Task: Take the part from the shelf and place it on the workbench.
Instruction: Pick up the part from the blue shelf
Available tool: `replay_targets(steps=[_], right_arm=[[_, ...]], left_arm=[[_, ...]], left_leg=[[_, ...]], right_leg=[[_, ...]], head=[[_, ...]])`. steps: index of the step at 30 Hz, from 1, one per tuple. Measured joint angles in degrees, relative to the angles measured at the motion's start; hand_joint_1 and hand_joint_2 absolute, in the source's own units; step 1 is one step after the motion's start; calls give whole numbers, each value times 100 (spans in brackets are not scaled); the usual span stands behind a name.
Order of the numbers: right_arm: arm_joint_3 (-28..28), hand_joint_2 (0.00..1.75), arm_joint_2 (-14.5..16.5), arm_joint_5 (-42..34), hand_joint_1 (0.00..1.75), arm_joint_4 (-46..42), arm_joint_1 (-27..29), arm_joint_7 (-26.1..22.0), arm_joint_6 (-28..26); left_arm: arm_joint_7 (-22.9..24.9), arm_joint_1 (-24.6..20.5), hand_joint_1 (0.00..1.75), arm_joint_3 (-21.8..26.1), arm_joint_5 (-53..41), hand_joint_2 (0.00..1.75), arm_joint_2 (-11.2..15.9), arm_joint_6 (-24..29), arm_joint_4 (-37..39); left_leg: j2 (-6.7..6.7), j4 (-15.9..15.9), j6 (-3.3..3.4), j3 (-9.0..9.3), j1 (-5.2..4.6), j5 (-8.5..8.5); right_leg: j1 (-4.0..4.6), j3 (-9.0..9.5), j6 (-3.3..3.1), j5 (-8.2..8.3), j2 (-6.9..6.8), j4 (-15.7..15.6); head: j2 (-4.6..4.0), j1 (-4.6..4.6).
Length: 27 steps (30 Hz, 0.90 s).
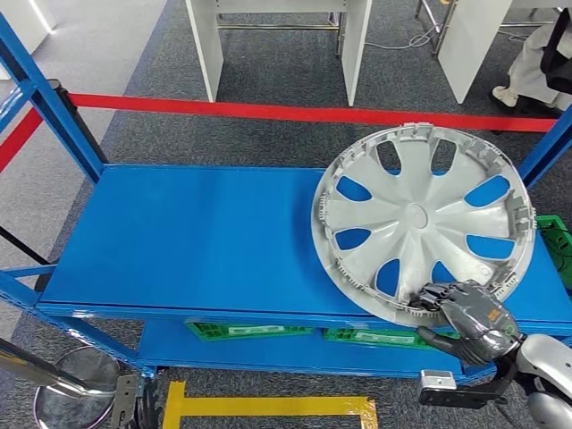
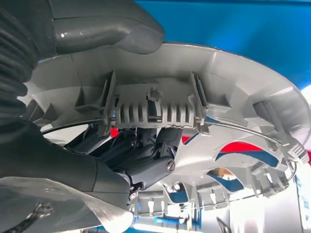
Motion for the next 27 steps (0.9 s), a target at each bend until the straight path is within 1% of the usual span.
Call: replay_targets(steps=[4, 7, 13, 17, 27], right_arm=[[-2, 175, 126, 71, 175, -30, 63, -18, -235], [-14, 175, 198, 73, 175, -89, 114, -10, -304], [-40, 175, 286, 73, 175, -109, 150, -10, -320], [-50, 175, 333, 16, 175, -109, 183, -21, -322], [-59, 175, 371, -68, 175, -112, 211, -59, -320]], left_arm=[[98, -2, 0, 2, 25, 0, -7, 84, 0], [167, -2, 0, 2, 20, 0, -10, 128, 0], [272, -2, 0, 2, -12, 0, -15, 162, 0], [274, -4, 0, 3, 7, 0, -13, 107, 0], [273, -4, 0, 13, 63, 0, -12, 16, 0]], left_leg=[[0, 0, 0, -1, 0, 0], [0, 0, 0, -2, 0, 0], [0, 0, 0, -3, 0, 0], [-7, 41, 27, -19, -19, -13], [-9, 45, 37, -26, -24, -16]], right_leg=[[1, -2, 0, 0, -1, 0], [1, -3, 0, 0, 0, 0], [0, -3, 0, 0, 0, 0], [-27, -7, 23, 14, -3, -16], [-32, -8, 34, 18, -4, -18]], head=[[0, 0], [0, 0], [0, 1], [0, -3], [0, -2]])
